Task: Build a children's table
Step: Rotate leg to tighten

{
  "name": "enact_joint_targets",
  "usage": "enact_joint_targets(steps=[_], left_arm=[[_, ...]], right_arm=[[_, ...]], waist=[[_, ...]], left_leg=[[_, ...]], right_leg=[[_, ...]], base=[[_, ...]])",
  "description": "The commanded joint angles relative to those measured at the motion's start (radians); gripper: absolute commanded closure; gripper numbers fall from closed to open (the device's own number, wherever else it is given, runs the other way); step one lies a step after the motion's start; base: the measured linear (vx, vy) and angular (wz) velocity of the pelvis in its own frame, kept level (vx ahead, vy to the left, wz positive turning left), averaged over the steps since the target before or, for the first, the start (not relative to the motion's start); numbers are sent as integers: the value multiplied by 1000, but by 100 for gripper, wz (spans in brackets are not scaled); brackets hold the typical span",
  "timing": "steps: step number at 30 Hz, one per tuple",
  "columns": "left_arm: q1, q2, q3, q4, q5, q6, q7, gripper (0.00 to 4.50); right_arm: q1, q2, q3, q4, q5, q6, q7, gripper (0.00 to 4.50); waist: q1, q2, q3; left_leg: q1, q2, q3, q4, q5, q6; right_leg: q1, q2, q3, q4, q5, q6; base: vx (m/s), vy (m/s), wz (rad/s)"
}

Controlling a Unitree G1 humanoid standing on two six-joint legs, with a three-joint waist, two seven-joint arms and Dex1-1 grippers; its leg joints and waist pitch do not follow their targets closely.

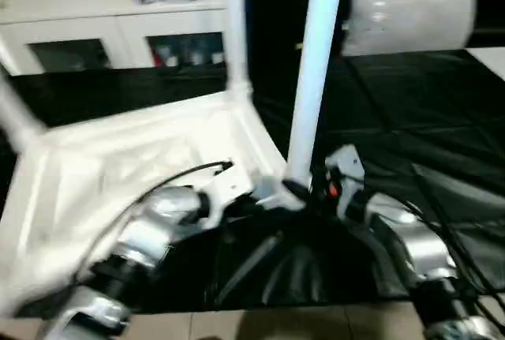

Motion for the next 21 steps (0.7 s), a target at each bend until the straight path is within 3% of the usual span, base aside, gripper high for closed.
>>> enact_joint_targets(steps=[1,3,4,7,11,17,20,21], left_arm=[[-41,-139,-42,-47,16,25,140,450],[-43,-153,-57,-49,42,28,161,450],[-43,-152,-64,-52,52,28,162,450],[-40,-139,-73,-58,64,32,162,450],[-45,-90,-57,-38,85,11,161,450],[-52,-6,-26,16,94,-34,111,450],[-52,30,-26,29,80,-65,63,450],[-50,62,-30,39,65,-92,13,450]], right_arm=[[-46,114,21,99,-15,56,-148,183],[-58,138,-2,113,-12,61,-186,183],[-59,144,-9,114,-6,55,-188,183],[-54,142,-6,105,-4,29,-172,117],[-34,136,-23,82,7,11,-145,97],[50,28,-27,-6,20,-92,17,47],[78,-35,-27,-43,34,-122,98,27],[91,-85,-36,-74,56,-123,168,17]], waist=[[-12,-9,-34],[-15,-9,-40],[-18,-8,-38],[-14,-9,-42],[-7,-7,-47],[7,-5,-53],[11,-6,-58],[11,-1,-59]], left_leg=[[0,112,-70,-101,-314,-15],[0,106,-68,-95,-291,-3],[-10,107,-67,-96,-270,13],[-10,105,-62,-92,-239,38],[-14,107,-58,-91,-171,64],[-16,114,-57,-88,-127,86],[-25,110,-57,-83,-102,108],[-26,111,-59,-82,-90,111]], right_leg=[[33,-125,82,-97,-408,-82],[35,-129,86,-98,-392,-90],[38,-132,88,-97,-375,-93],[34,-131,91,-95,-361,-93],[36,-128,92,-87,-294,-105],[39,-128,92,-73,-194,-123],[43,-127,89,-67,-152,-119],[42,-126,89,-64,-136,-123]], base=[[0,0,0],[0,0,0],[0,0,0],[0,0,0],[0,0,0],[0,0,0],[0,0,0],[0,0,0]])
